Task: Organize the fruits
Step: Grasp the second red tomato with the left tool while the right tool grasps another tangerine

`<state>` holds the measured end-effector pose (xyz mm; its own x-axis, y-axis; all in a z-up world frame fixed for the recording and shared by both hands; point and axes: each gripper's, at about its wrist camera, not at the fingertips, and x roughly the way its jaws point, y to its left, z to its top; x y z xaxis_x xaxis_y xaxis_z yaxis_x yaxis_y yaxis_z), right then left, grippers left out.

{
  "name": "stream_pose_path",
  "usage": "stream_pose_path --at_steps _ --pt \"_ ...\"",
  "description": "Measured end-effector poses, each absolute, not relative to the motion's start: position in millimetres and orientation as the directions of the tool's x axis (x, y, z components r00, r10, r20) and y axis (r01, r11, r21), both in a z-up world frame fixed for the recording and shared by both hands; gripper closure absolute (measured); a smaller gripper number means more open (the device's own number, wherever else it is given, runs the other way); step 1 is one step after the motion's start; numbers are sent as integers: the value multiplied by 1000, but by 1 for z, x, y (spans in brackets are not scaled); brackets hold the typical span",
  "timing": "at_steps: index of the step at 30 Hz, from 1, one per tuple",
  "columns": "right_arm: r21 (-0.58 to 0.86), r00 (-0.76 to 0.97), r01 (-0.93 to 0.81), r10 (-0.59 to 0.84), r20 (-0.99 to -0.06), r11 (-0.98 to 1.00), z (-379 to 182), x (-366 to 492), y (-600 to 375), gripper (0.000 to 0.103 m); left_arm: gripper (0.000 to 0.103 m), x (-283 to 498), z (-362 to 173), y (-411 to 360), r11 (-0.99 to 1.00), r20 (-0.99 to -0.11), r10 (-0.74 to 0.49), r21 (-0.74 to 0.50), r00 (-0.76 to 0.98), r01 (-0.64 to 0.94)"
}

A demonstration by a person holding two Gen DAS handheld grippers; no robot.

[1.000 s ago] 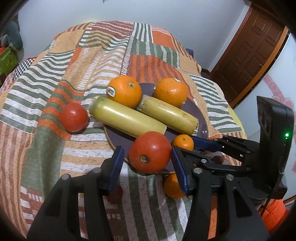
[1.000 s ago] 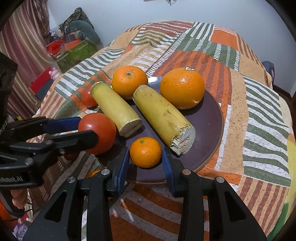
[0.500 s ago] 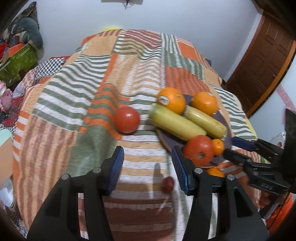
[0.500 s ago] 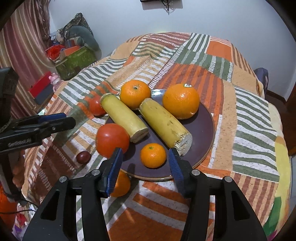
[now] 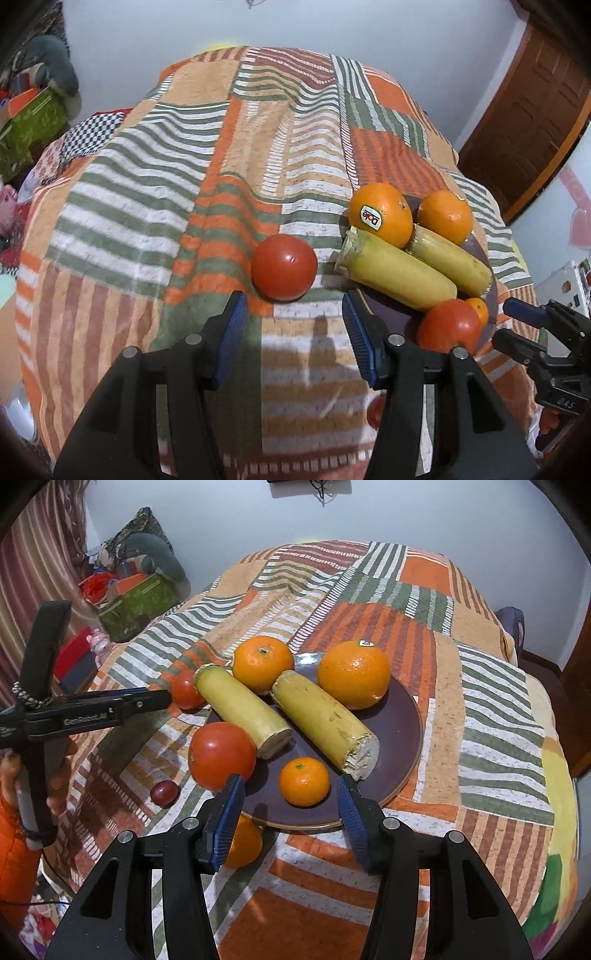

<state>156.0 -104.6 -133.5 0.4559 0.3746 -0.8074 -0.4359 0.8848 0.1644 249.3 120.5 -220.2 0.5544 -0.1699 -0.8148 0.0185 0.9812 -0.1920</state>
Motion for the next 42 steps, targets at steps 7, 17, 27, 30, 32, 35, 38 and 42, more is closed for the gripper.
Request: stream_pose_path --at_steps 7,17,27,30,32,35,38,42 --pt "181 447 -422 377 -811 888 -139 162 -108 55 50 274 -237 117 985 -828 -161 -167 536 37" --pt "223 431 -412 404 -807 884 -141 166 -113 54 50 291 -246 126 992 -835 -110 -126 539 7" --pt "241 432 -414 423 -796 878 -135 158 -115 54 56 299 -251 128 993 -846 -87 -119 526 -28" --pt "240 435 -417 425 -794 876 -132 156 -114 54 56 286 -243 127 993 -841 -86 -115 534 -22" --pt "236 437 -424 426 -792 874 -130 151 -112 54 56 274 -235 124 995 -833 -79 -100 547 -10" --pt "230 431 -440 429 -794 868 -129 143 -107 54 56 251 -222 123 993 -818 -100 -118 566 5" --pt "230 410 -462 436 -801 856 -132 133 -98 54 56 230 -211 123 991 -805 -118 -135 582 15" --pt "214 378 -497 432 -819 841 -144 124 -83 55 56 202 -201 117 987 -793 -148 -153 591 41"
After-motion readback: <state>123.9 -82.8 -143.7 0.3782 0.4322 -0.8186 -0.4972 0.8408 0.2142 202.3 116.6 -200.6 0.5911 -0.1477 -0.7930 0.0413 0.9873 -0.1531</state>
